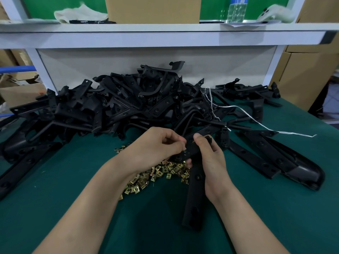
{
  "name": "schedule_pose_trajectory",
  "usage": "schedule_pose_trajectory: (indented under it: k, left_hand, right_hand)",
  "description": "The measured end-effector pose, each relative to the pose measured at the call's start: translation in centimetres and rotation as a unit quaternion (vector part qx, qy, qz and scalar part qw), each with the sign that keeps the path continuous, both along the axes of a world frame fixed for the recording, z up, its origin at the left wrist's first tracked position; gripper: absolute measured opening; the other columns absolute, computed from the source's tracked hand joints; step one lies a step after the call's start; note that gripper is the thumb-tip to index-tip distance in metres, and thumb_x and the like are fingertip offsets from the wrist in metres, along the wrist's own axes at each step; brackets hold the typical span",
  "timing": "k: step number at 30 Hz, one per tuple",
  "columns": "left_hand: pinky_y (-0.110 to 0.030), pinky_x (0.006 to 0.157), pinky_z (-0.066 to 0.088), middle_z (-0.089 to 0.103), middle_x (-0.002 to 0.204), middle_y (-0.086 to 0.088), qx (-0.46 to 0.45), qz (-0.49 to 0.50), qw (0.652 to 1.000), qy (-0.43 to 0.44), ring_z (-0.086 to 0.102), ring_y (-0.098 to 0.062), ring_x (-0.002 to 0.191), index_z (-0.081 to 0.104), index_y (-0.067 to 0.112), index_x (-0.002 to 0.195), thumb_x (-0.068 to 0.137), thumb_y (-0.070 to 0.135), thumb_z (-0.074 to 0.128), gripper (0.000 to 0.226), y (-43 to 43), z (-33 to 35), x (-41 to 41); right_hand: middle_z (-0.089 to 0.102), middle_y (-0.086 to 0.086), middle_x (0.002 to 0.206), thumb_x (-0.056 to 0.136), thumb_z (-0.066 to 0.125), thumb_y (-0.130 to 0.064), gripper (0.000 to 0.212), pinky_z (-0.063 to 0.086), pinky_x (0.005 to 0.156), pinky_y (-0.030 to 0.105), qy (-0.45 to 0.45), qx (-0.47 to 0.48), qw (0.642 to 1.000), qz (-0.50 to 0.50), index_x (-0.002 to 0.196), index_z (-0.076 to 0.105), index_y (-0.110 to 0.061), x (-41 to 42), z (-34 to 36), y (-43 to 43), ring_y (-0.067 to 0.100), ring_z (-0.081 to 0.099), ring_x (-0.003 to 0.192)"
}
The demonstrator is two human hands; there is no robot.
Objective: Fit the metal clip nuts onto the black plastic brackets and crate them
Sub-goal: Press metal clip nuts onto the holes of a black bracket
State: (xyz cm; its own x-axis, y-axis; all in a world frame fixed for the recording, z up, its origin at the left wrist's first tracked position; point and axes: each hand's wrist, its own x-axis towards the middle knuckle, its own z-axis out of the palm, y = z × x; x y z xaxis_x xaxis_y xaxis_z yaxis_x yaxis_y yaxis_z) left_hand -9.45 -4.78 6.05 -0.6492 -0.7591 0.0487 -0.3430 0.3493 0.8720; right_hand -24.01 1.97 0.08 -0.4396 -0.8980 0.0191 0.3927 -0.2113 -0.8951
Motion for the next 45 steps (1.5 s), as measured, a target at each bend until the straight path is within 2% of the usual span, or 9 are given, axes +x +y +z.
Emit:
schedule_pose_trajectory:
  k: [9,13,16,19,26,35,38,41,45]
  left_hand:
    - [-0.021,0.071,0.06,0.077,0.085,0.001,0.079,0.017,0.995,0.066,0.074,-0.009,0.081,0.074,0.018,0.102,0.096,0.02,0.066,0.01,0.8,-0.2,-1.2]
    - [-0.018,0.084,0.055,0.073,0.098,0.015,0.007,-0.009,1.0,0.022,0.068,0.004,0.091,0.061,0.029,0.125,0.092,0.035,0.071,0.036,0.8,-1.1,-1.4]
    - [-0.004,0.071,0.043,0.069,0.098,0.022,-0.102,0.008,0.994,-0.033,0.062,0.01,0.085,0.06,0.041,0.117,0.088,0.043,0.074,0.032,1.1,-1.6,-1.5]
    - [-0.012,0.069,0.048,0.067,0.095,0.025,-0.164,0.027,0.985,-0.048,0.061,0.007,0.082,0.056,0.046,0.113,0.087,0.052,0.07,0.03,1.3,-1.8,-1.8]
    - [-0.036,0.09,0.054,0.064,0.109,0.031,-0.235,0.039,0.971,-0.032,0.064,0.004,0.093,0.051,0.049,0.12,0.09,0.052,0.063,0.033,1.5,-1.4,-1.6]
    - [-0.03,0.086,0.054,0.059,0.108,0.03,-0.321,0.073,0.944,-0.036,0.058,0.004,0.1,0.05,0.048,0.124,0.09,0.055,0.056,0.036,-0.4,-0.6,0.9]
    - [-0.032,0.083,0.054,0.058,0.103,0.03,-0.315,0.092,0.944,-0.037,0.059,0.003,0.096,0.05,0.05,0.124,0.089,0.059,0.055,0.036,-1.1,-0.5,1.7]
    - [-0.03,0.086,0.052,0.058,0.105,0.025,-0.313,0.091,0.944,-0.042,0.057,0.003,0.1,0.053,0.049,0.122,0.087,0.062,0.057,0.038,-1.4,-0.7,2.0]
    - [-0.024,0.079,0.049,0.058,0.099,0.024,-0.31,0.074,0.946,-0.051,0.056,0.007,0.093,0.056,0.048,0.119,0.085,0.061,0.06,0.036,-1.4,-0.9,2.0]
  right_hand:
    - [0.071,0.007,0.083,0.081,0.076,-0.045,0.028,0.05,0.05,0.026,-0.019,0.005,1.0,-0.024,0.087,0.066,-0.019,-0.3,-0.2,-0.3,0.015,0.059,0.055]
    - [0.072,0.003,0.083,0.081,0.073,-0.048,0.024,0.055,0.06,0.031,-0.042,0.018,0.997,-0.064,0.084,0.071,-0.024,-0.6,-0.3,-0.5,0.019,0.067,0.071]
    - [0.075,0.012,0.105,0.079,0.065,-0.064,0.059,0.058,0.087,0.043,-0.087,0.039,0.994,-0.05,0.106,0.07,-0.012,-0.9,0.0,-0.3,0.03,0.072,0.095]
    - [0.067,0.023,0.124,0.083,0.052,-0.076,0.086,0.046,0.106,0.056,-0.116,0.032,0.993,-0.011,0.128,0.061,-0.003,-1.0,0.4,0.2,0.04,0.064,0.116]
    - [0.066,0.001,0.088,0.093,0.045,-0.067,0.047,0.051,0.078,0.034,-0.063,-0.033,0.997,-0.022,0.082,0.063,-0.025,-1.3,0.6,0.2,0.016,0.064,0.083]
    - [0.068,0.005,0.125,0.088,0.064,-0.049,0.033,0.046,0.107,0.042,-0.003,-0.077,0.996,0.054,0.116,0.068,-0.03,-0.8,0.6,-0.3,0.021,0.063,0.117]
    - [0.069,0.0,0.124,0.091,0.071,-0.023,0.04,0.05,0.101,0.033,0.112,-0.093,0.988,0.053,0.128,0.062,-0.031,-0.7,0.3,-0.4,0.015,0.062,0.121]
    - [0.072,-0.001,0.116,0.092,0.073,-0.024,0.036,0.051,0.09,0.018,0.182,-0.092,0.979,0.005,0.126,0.063,-0.032,-0.5,0.2,-0.3,0.009,0.067,0.109]
    - [0.073,0.0,0.11,0.087,0.072,-0.032,0.031,0.054,0.097,0.038,0.192,-0.085,0.977,-0.021,0.118,0.067,-0.034,-0.5,-0.2,-0.5,0.015,0.067,0.108]
